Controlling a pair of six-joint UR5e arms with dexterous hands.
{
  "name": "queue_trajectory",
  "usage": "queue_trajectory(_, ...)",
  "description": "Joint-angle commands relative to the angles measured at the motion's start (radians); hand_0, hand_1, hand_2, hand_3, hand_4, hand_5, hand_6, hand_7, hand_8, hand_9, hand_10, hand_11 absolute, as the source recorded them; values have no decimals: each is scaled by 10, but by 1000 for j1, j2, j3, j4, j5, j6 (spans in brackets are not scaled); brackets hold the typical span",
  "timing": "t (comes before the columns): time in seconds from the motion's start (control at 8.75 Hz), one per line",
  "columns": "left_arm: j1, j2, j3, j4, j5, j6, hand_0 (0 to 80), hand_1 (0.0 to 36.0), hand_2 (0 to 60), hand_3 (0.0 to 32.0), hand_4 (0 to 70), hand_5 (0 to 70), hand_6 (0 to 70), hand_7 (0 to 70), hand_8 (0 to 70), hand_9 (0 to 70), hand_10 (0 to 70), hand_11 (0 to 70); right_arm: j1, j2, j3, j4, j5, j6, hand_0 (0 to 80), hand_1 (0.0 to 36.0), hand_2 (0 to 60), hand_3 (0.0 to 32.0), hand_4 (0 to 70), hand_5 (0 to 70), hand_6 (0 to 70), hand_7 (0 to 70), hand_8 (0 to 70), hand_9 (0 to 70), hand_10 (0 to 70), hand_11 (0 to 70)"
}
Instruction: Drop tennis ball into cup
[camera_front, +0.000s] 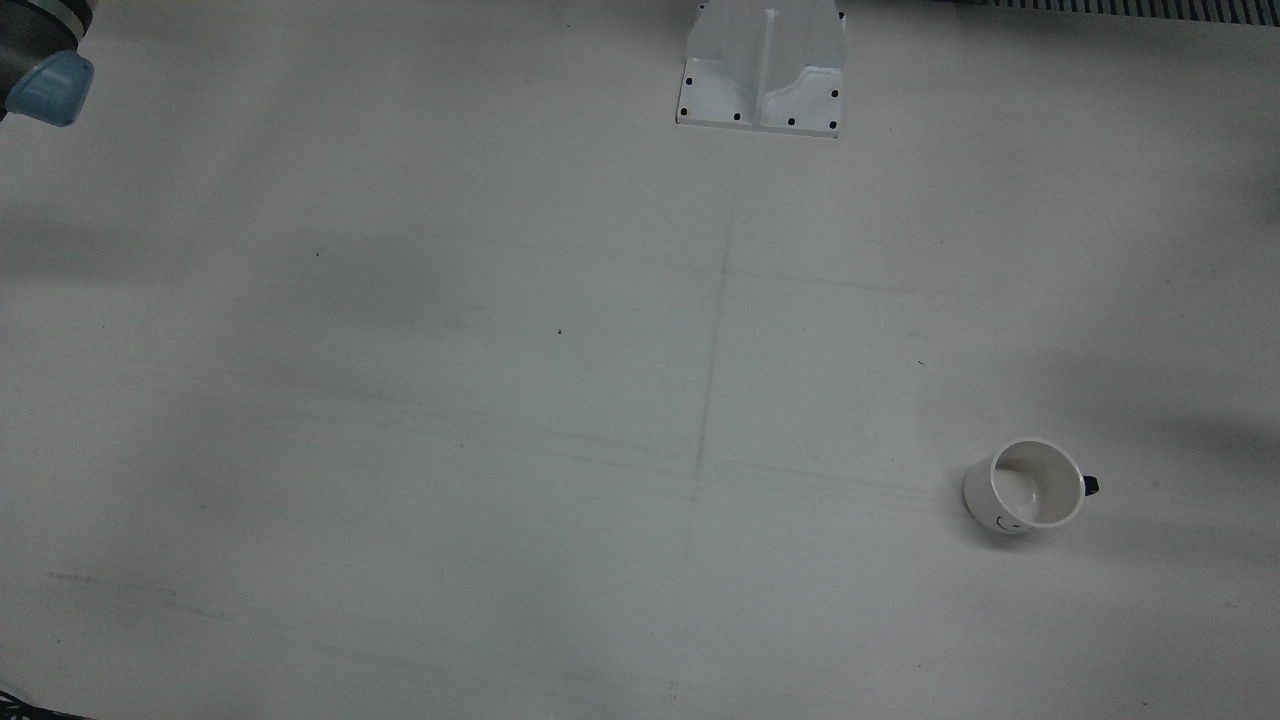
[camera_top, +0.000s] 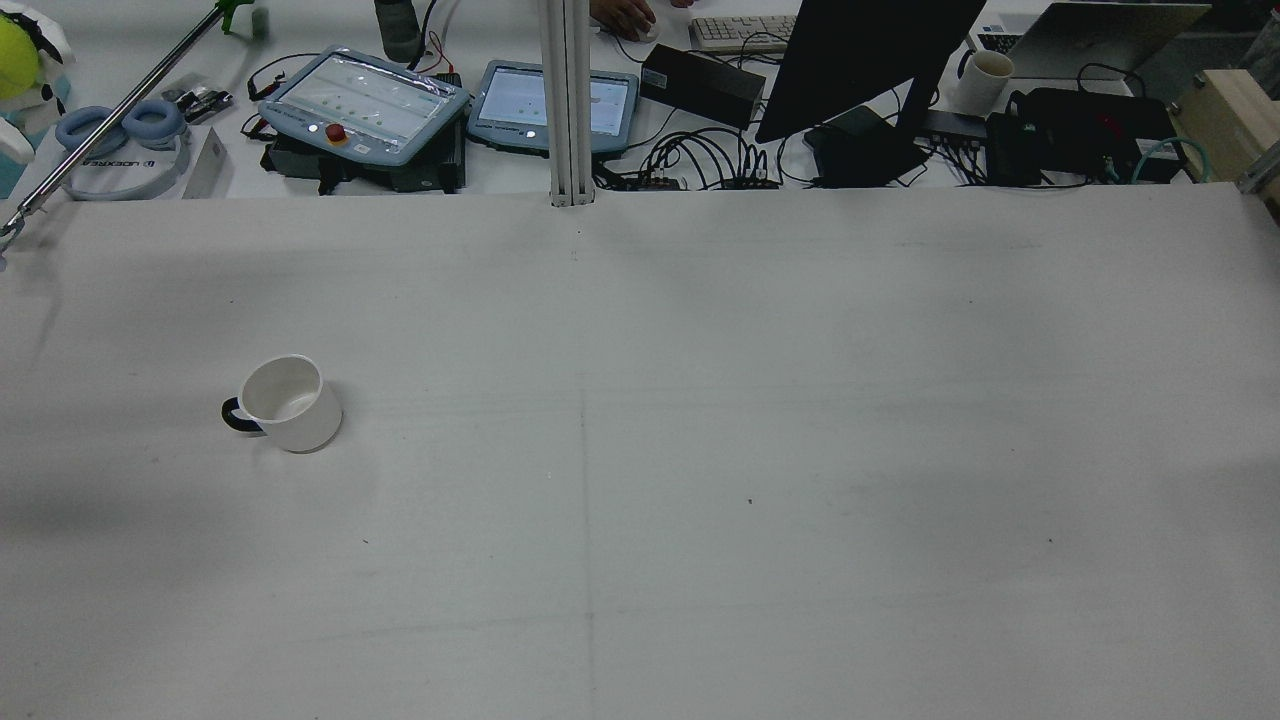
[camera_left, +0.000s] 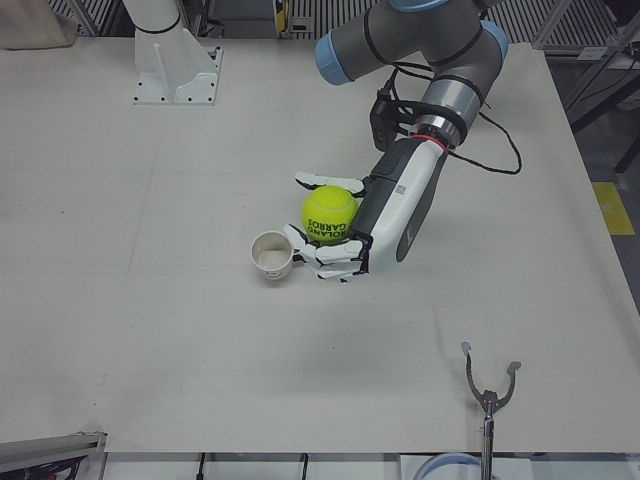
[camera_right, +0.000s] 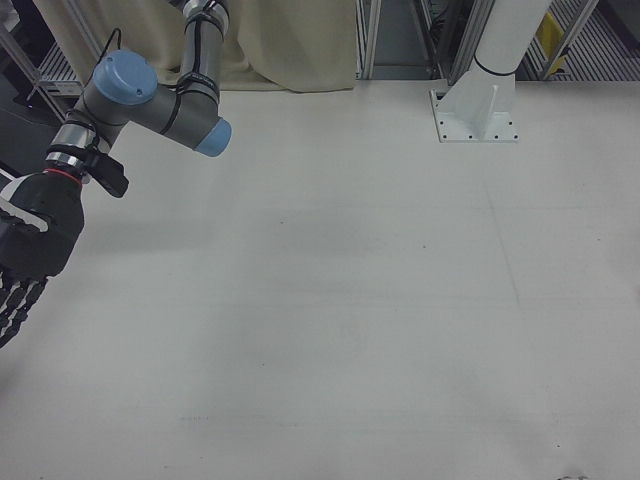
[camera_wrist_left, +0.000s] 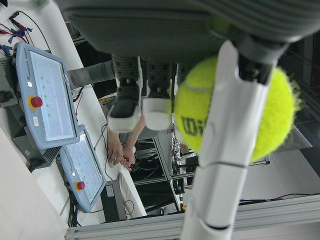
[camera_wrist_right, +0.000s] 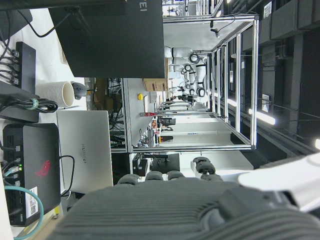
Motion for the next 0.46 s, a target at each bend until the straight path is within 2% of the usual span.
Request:
queue_trajectory(0.0,-1,2,-12,0,0,0,800,206,1,0,588,269,700,700,700,700,440,627,0,0,-1,0,0,0,0,0,0,0,0,0,0,0,0,0,0,0)
queue_trajectory(0.11,1,8,-20,-2,0,0,800,197,0,0,582,274,700,700,700,700,434,618,0,0,-1,0,0,0,0,0,0,0,0,0,0,0,0,0,0,0)
queue_trajectory(0.34,-1,5,-37,13,8,0,800,202,1,0,571,247,700,700,700,700,420,597,0,0,-1,0,0,0,0,0,0,0,0,0,0,0,0,0,0,0)
